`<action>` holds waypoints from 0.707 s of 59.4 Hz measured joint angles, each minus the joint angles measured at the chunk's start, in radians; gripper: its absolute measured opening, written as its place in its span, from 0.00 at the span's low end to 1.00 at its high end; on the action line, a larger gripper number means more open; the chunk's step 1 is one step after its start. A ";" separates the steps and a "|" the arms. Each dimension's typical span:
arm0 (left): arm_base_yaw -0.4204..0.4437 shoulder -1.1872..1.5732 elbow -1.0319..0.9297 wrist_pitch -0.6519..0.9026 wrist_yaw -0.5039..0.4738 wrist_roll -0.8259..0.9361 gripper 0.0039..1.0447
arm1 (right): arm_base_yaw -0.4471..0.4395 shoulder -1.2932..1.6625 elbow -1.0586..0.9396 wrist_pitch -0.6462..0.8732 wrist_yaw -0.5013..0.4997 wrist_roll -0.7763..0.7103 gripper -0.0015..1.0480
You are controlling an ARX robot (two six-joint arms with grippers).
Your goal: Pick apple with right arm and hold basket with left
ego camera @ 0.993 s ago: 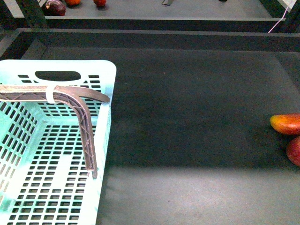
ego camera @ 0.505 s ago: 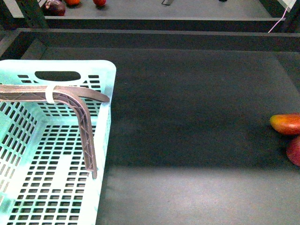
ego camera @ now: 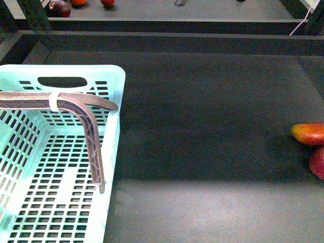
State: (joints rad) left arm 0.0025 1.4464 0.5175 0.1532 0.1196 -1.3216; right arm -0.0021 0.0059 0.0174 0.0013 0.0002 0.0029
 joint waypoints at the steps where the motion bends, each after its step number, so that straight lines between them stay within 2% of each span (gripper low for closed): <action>1: 0.002 0.004 0.003 -0.007 -0.003 0.000 0.74 | 0.000 0.000 0.000 0.000 0.000 0.000 0.91; 10: 0.012 0.025 0.012 -0.023 -0.016 0.008 0.51 | 0.000 0.000 0.000 0.000 0.000 0.000 0.91; 14: 0.014 0.031 0.023 -0.031 -0.016 0.008 0.38 | 0.000 0.000 0.000 0.000 0.000 0.000 0.91; 24: 0.011 0.039 0.045 -0.040 -0.017 -0.034 0.14 | 0.000 0.000 0.000 0.000 0.000 0.000 0.91; 31: 0.005 0.036 0.053 -0.048 -0.023 -0.107 0.07 | 0.000 0.000 0.000 0.000 0.000 0.000 0.91; 42: -0.015 0.007 0.055 -0.074 -0.032 -0.109 0.06 | 0.000 0.000 0.000 0.000 0.000 0.000 0.91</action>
State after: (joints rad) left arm -0.0128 1.4536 0.5720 0.0795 0.0872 -1.4303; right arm -0.0021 0.0059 0.0174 0.0013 0.0002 0.0029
